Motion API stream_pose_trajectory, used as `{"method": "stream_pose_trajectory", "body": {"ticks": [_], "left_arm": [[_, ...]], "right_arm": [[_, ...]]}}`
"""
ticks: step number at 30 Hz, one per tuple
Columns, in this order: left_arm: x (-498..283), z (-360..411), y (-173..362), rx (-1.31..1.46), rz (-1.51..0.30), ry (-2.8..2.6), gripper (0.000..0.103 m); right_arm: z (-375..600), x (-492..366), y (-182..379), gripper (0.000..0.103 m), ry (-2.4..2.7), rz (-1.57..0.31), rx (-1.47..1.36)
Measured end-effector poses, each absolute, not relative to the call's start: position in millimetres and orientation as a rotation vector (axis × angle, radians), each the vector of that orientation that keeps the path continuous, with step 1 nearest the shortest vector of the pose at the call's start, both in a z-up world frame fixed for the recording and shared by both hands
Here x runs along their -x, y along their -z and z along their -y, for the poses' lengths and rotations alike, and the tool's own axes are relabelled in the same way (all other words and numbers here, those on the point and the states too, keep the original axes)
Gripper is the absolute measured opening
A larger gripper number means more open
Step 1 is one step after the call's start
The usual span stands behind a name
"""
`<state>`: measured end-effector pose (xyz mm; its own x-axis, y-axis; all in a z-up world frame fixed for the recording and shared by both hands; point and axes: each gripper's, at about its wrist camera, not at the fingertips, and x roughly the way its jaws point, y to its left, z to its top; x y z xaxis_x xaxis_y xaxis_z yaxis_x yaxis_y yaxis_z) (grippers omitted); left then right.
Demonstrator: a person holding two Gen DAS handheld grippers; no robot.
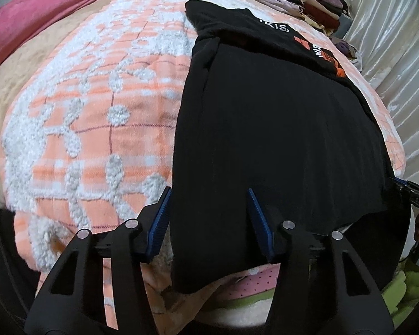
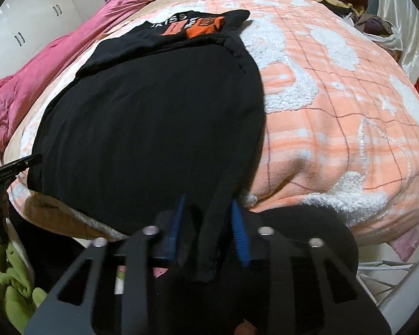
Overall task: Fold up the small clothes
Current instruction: 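Lift the hem with both tools and fold it toward the collar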
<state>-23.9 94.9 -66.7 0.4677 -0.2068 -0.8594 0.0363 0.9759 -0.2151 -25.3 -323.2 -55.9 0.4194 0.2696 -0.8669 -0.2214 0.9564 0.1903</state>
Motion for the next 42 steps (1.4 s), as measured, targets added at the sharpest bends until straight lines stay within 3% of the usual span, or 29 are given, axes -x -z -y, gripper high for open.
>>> {"method": "stream_pose_trajectory", "body": {"ticks": [7,8,12,30,37,42], "left_arm": [[24.0,-94.3,66.8,0.18,-1.081,0.149,0.043],[24.2,-93.6,66.5,0.177,-1.082,0.148,0.039],[23.8,-92.7,61.0,0.177,-1.078,0.17,0.005],[-69.6,-130.7,-27.9,0.381,-0.863,0.221,0.003],[-126.9,-134.7,-34.1,0.41,-0.853,0.181,0.003],[-162.1,-135.9,-16.8,0.415,-0.895,0.141,0.003]], "right_arm": [[319.3,24.1,56.2,0.017,-0.324,-1.094,-0.043],[319.3,23.6,57.3,0.017,-0.325,-1.099,-0.047],[322.1,21.8,55.3,0.008,-0.352,-1.087,-0.082],[347.5,-76.8,-40.6,0.007,-0.432,-0.794,-0.289],[362.3,-139.7,-56.0,0.007,-0.375,-0.758,-0.341],[367.3,-178.0,-35.9,0.007,-0.317,-0.805,-0.362]]}}
